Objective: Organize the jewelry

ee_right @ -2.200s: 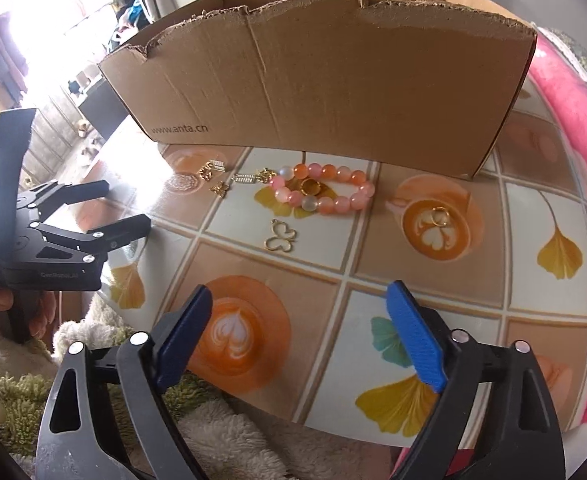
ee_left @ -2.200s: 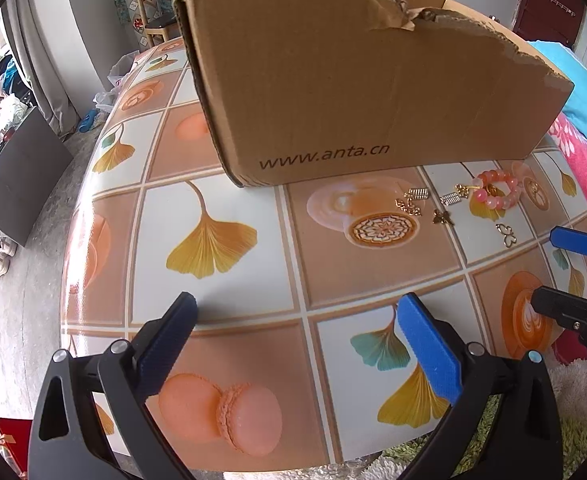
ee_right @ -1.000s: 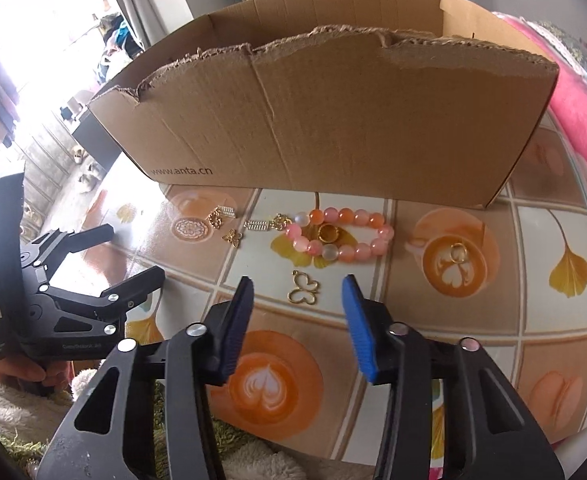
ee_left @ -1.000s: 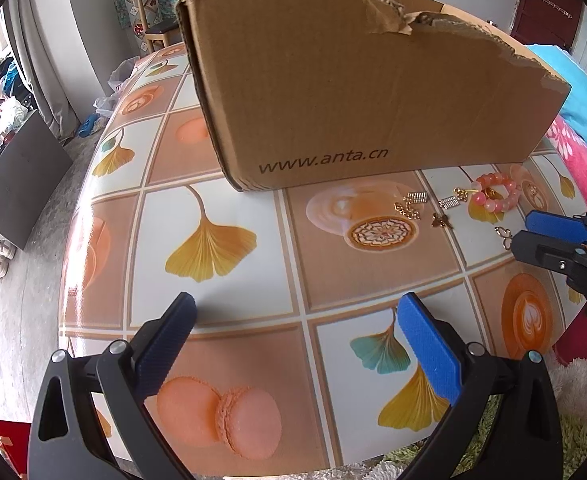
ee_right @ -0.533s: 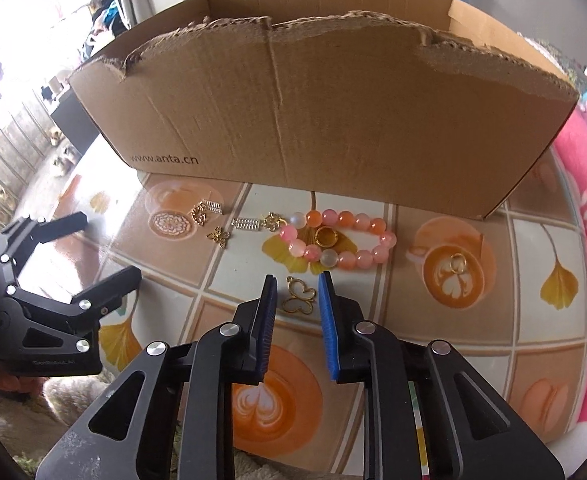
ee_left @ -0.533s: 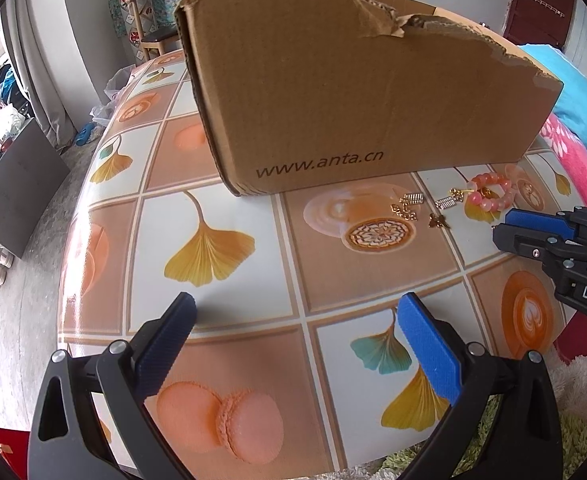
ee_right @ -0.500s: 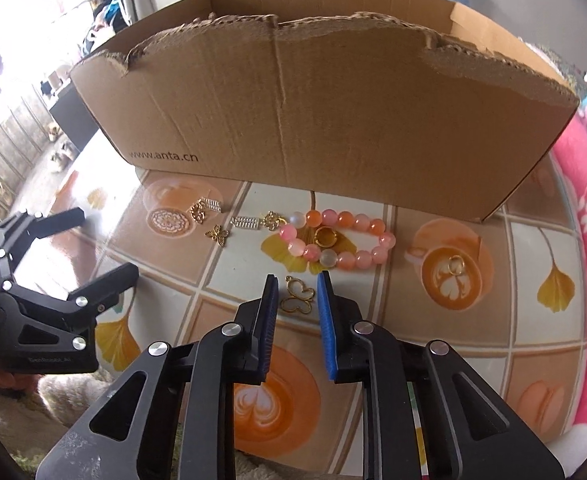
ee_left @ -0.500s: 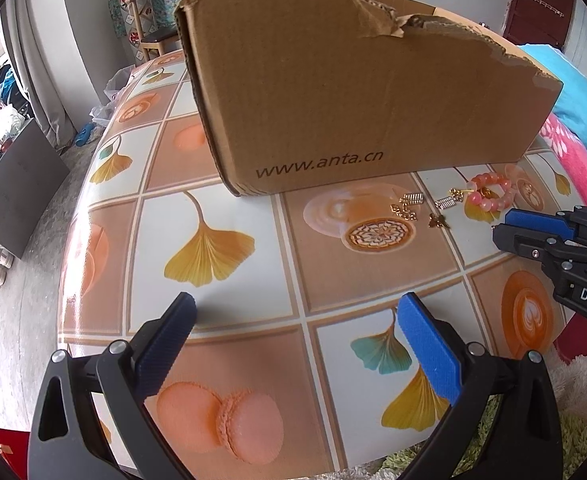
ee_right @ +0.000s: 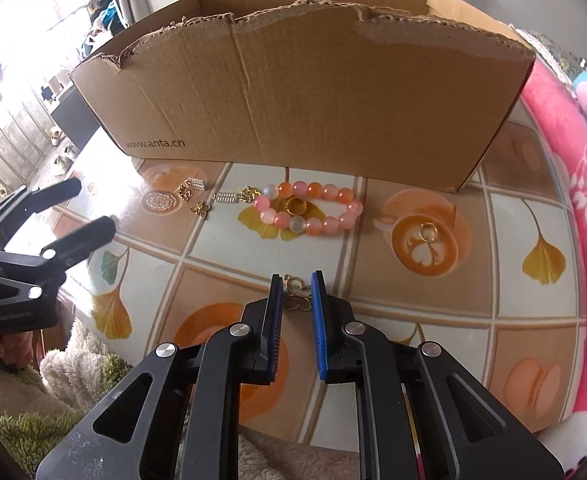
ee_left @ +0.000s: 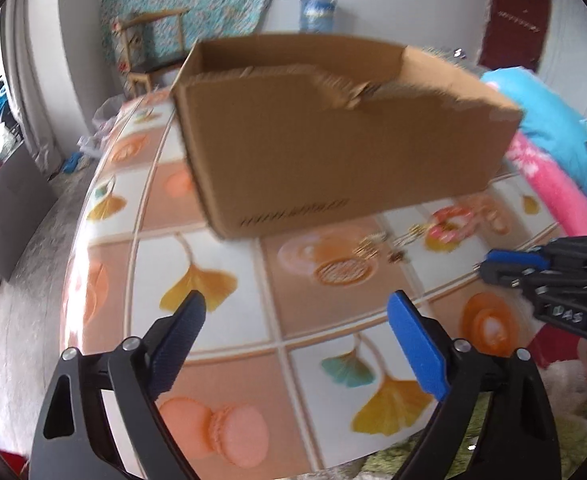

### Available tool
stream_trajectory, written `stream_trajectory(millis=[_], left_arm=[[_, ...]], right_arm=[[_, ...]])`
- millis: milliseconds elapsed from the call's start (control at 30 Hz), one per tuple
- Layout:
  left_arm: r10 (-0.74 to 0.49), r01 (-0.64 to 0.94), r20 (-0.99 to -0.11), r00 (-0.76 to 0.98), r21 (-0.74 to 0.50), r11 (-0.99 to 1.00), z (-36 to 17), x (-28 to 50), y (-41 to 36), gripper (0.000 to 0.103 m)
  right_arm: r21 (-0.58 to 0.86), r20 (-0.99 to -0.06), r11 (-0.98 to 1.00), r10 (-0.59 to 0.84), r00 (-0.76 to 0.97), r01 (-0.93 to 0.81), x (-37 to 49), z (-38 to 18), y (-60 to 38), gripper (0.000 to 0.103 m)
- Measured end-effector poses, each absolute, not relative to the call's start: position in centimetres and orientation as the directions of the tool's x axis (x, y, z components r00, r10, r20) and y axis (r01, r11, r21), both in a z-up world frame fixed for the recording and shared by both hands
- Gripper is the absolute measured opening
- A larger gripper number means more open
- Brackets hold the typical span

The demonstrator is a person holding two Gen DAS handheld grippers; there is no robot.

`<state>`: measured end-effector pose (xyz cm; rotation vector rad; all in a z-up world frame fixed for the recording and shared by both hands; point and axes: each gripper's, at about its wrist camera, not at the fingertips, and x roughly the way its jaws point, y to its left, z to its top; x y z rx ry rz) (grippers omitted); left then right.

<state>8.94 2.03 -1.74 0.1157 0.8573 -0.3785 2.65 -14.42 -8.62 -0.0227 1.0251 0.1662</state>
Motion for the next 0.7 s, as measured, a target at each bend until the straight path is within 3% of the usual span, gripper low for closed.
stream_trajectory(millis=[133, 200, 400, 700], left_arm=[[-0.379, 0.48, -0.719, 0.582, -0.073, 0.874, -0.6, 8.5, 0.0, 0.07], [-0.411, 0.53, -0.724, 0.554, -0.075, 0.845, -0.8, 8.7, -1.4, 0.056], [-0.402, 0.565, -0.778, 0.484, -0.074, 0.822, -2.5, 9.8, -4.2, 0.027], [-0.388, 0.542, -0.801, 0.456, -0.096, 0.835, -3.9, 11.5, -5.5, 0.023]], right_arm=[[0.07, -0.845, 0.985, 0.141, 0.515, -0.156, 2.1, -8.4, -15.1, 0.012], [0.077, -0.842, 0.984, 0.15, 0.519, -0.16, 1.9, -8.4, -15.4, 0.012], [0.103, -0.831, 0.98, 0.178, 0.527, -0.169, 2.0, -8.4, -16.2, 0.012], [0.118, -0.818, 0.976, 0.202, 0.539, -0.185, 1.1, -8.5, -17.8, 0.012]])
